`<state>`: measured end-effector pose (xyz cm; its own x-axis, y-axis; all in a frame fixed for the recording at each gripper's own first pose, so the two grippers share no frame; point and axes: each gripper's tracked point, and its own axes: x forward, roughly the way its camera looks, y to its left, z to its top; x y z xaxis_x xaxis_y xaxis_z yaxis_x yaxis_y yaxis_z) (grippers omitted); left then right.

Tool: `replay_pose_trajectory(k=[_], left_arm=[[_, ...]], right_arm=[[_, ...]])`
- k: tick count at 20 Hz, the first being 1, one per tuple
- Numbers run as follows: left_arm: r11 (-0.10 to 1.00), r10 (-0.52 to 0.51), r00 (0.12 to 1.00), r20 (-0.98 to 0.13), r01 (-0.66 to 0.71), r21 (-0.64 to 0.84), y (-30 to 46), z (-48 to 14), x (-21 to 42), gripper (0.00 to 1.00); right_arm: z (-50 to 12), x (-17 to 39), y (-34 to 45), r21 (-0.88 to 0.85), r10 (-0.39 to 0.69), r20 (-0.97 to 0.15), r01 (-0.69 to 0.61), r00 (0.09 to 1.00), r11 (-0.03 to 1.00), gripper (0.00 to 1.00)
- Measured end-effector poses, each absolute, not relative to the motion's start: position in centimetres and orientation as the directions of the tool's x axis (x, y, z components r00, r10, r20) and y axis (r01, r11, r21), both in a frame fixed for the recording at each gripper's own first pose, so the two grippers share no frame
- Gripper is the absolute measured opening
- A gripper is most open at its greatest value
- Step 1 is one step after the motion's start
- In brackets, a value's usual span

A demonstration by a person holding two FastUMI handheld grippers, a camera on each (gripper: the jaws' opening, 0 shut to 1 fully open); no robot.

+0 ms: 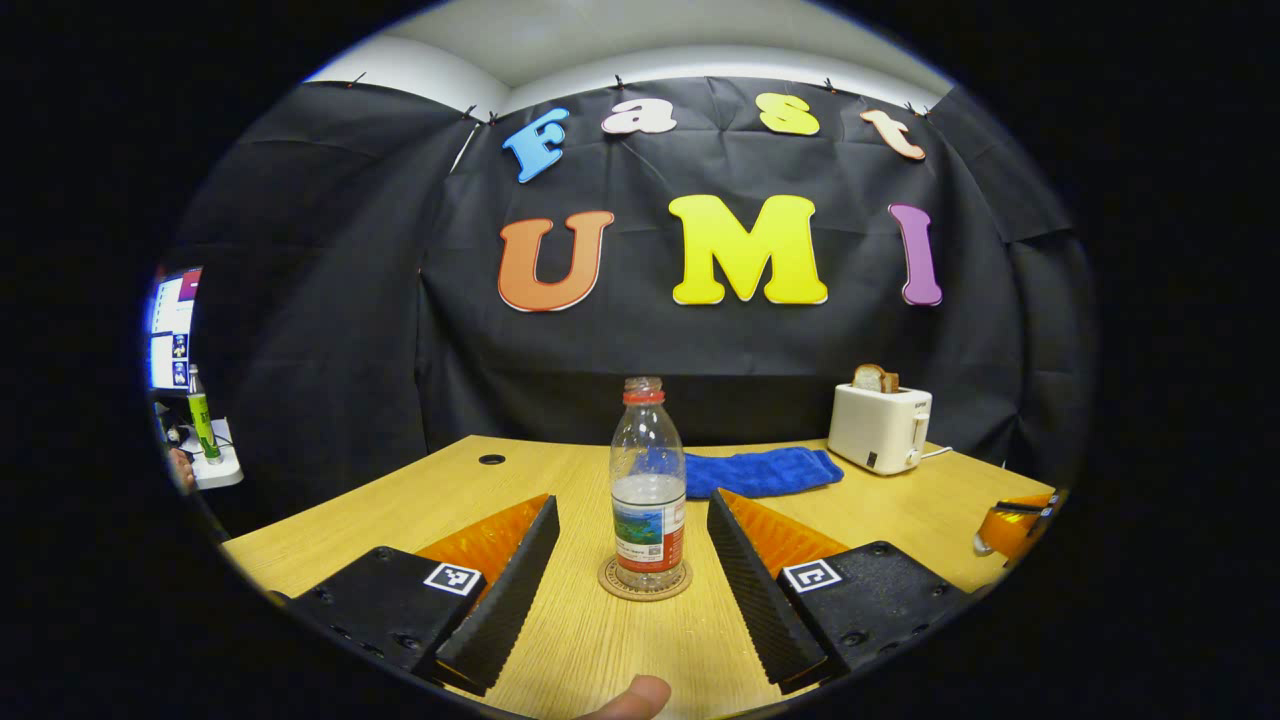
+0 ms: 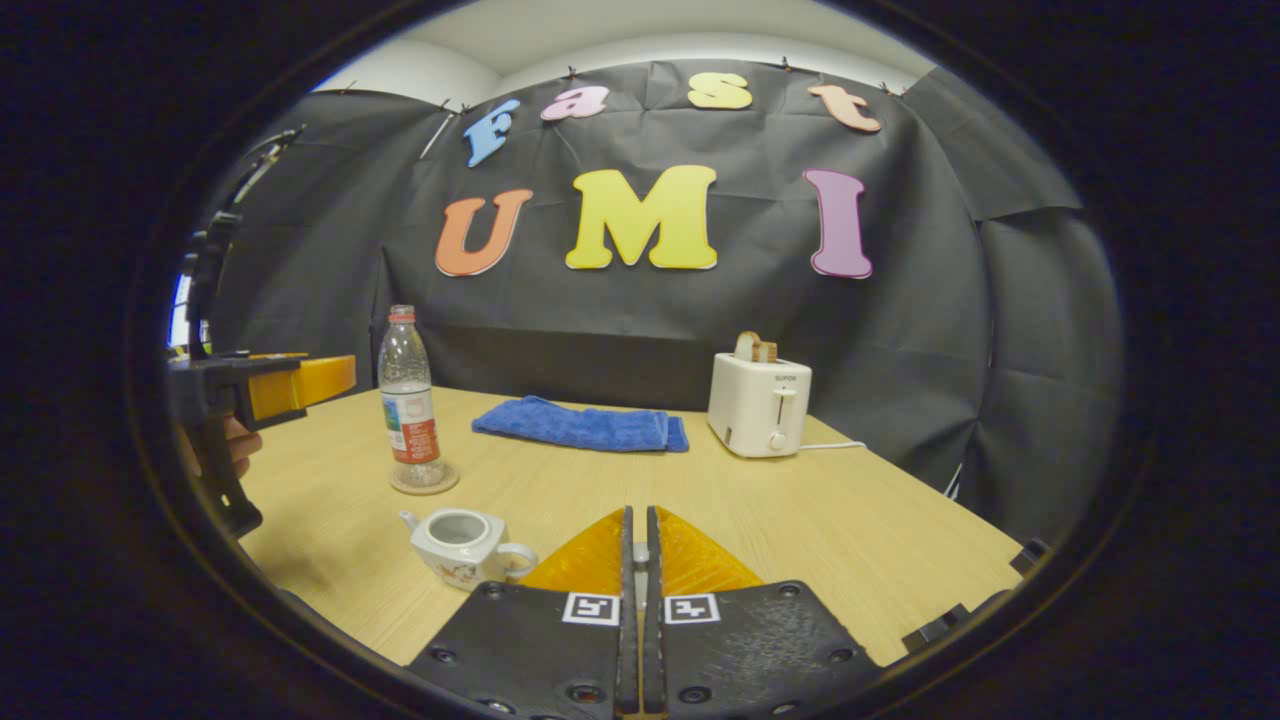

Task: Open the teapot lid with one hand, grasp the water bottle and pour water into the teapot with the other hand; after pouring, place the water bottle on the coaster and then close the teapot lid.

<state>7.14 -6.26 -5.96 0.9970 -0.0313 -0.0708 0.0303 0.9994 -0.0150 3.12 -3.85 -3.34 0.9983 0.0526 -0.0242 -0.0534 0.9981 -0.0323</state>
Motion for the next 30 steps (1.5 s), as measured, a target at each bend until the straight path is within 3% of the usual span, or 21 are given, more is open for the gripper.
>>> replay_pose_trajectory(k=[7, 16, 21, 30], left_arm=[[0.996, -0.062, 0.989, -0.133, 0.069, 0.048, -5.9, -3.7, 1.6, 0.93], [0.995, -0.095, 0.995, -0.019, 0.095, 0.012, -3.2, 1.8, -1.7, 0.93], [0.996, -0.092, 0.996, 0.021, 0.092, -0.008, -1.3, 2.9, -2.0, 0.93], [0.995, -0.095, 0.995, -0.011, 0.095, 0.011, -1.5, 1.6, -1.2, 0.94]], right_arm=[[-1.2, 4.6, -1.4, 0.045, 0.147, -0.028, -0.145, 0.989, 0.988, 0.02], [-0.5, 5.5, 5.3, 0.009, 0.31, -0.036, -0.31, 0.95, 0.951, 0.02], [-2.5, 6.4, 7.6, 0.024, 0.332, -0.091, -0.331, 0.939, 0.943, 0.03], [-4.6, 7.2, 8.9, 0.027, 0.342, -0.154, -0.342, 0.927, 0.939, 0.03]])
